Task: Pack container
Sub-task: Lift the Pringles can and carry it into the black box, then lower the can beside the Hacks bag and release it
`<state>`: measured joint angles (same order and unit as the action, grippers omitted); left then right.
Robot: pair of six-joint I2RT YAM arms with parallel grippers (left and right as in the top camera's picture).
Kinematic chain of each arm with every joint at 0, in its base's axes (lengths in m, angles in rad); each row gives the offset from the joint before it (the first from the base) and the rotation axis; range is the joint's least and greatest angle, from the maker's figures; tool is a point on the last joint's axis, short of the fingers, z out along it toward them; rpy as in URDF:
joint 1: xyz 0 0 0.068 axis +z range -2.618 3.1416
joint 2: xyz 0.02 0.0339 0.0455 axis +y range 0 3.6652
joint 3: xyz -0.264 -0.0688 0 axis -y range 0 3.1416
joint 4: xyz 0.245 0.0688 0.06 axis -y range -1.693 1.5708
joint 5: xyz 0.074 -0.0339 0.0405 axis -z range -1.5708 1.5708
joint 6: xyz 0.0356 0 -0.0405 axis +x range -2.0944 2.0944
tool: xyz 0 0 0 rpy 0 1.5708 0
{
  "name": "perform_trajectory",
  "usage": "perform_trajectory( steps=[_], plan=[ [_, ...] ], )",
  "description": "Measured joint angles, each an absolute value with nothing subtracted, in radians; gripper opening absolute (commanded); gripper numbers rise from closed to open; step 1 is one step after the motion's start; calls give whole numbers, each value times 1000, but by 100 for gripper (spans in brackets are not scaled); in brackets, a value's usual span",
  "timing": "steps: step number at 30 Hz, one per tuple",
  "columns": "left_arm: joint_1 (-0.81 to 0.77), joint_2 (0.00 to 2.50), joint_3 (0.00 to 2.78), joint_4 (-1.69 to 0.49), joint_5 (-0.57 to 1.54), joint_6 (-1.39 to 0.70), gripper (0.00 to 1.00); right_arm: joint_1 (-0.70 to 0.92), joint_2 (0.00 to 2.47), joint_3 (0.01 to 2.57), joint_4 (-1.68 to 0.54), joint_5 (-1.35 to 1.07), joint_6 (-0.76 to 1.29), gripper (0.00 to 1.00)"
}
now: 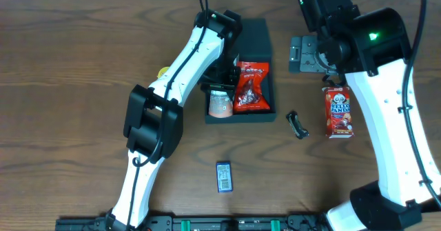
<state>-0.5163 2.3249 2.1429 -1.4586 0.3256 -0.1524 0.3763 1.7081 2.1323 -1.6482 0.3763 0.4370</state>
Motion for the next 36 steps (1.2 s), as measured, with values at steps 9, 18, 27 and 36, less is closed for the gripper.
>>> perform_trajectory(
  steps=[9, 18, 27, 36],
  plan=[
    [-516, 2325, 2143, -1459, 305, -153, 67, 376, 1708, 2132, -1648, 376, 437, 99],
    [-518, 2325, 2144, -1454, 296, -154, 96, 376, 1708, 2132, -1648, 376, 437, 99],
    [-519, 2329, 2166, -1433, 287, -153, 95, 376, 1708, 2132, -1648, 376, 437, 99],
    [-535, 2335, 2317, -1334, 278, -90, 95, 376, 1708, 2132, -1640, 376, 437, 99]
  ],
)
